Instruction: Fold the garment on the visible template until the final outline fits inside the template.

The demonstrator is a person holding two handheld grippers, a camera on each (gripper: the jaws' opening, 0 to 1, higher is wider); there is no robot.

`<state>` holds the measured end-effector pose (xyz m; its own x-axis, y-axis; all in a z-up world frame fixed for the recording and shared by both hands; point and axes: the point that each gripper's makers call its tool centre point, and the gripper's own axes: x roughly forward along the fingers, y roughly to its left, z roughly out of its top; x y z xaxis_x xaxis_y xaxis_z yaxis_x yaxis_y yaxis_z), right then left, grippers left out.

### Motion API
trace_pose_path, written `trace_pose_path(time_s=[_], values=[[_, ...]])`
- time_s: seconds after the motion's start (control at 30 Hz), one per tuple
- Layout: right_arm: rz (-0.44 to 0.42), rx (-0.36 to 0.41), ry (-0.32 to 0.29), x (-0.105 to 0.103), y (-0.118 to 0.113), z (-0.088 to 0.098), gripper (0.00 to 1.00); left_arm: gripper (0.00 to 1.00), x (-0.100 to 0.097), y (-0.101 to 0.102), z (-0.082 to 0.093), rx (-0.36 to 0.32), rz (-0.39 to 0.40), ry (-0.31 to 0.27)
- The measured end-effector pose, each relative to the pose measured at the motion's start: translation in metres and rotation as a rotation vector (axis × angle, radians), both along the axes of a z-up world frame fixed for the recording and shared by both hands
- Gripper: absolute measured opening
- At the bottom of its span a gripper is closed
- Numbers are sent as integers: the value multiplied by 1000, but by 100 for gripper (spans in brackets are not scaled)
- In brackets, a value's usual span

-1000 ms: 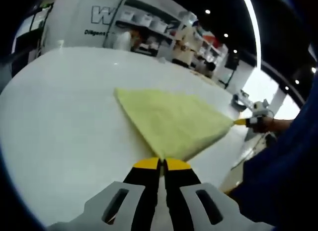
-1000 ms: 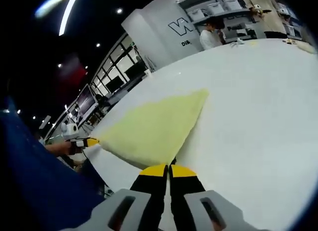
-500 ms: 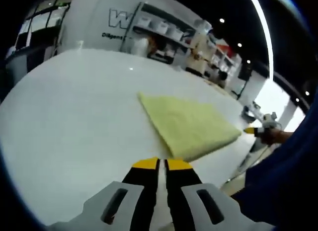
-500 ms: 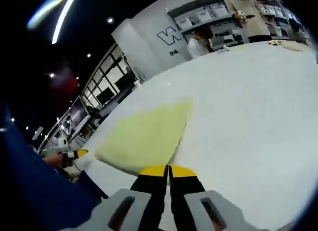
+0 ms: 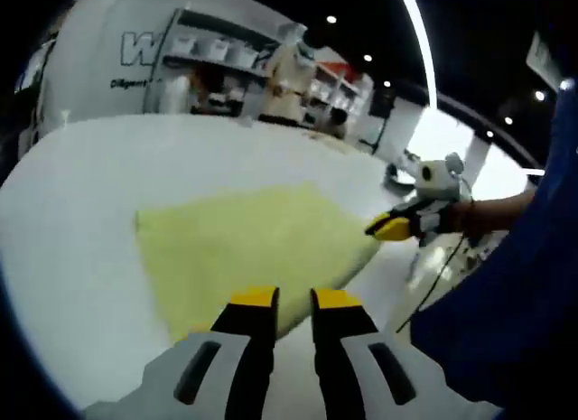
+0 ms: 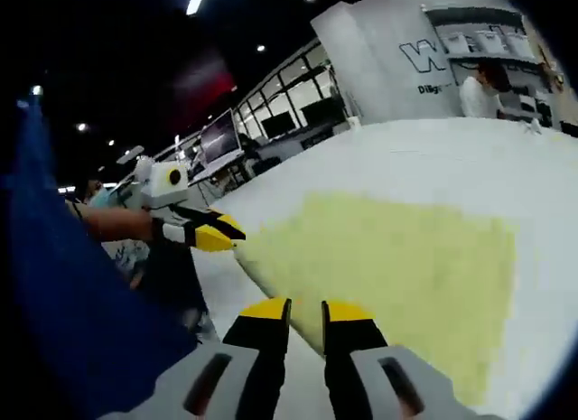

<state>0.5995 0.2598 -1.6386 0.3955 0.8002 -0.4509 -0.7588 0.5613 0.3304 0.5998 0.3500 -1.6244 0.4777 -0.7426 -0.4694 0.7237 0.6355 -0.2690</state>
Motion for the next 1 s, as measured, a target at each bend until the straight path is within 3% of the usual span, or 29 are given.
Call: trace_pose_path(time_s=[0.23,0.33,0.37,0.53,0.67,0.77,0.8,0.9,1.0], values=[[84,-50,-65,9,39,3,7,17,10,-30,-4,23,-63,-32],[96,-66,-93,14,47,11,7,19,19,-22,-16,109,-83,-57],[97,-68,-97,15,49,12,6,18,19,-23,-16,108,-82,-58],[122,-107,-96,20,52,0,4,12,27,-20,-20,119,-72,-58],[129,-127,-77,17,52,-11,2,0,26,-26,-27,126,-91,-40],[132,-141,-71,16,51,-17,1,1,24,-26,-39,149,-111,-27],[139,-162,-73,16,48,-29,0,0,21,-26,-47,178,-137,-23],[160,-225,-90,15,41,-41,0,0,16,-23,-58,231,-166,-31],[138,-195,-90,15,34,-38,0,0,17,-20,-56,200,-140,-26]])
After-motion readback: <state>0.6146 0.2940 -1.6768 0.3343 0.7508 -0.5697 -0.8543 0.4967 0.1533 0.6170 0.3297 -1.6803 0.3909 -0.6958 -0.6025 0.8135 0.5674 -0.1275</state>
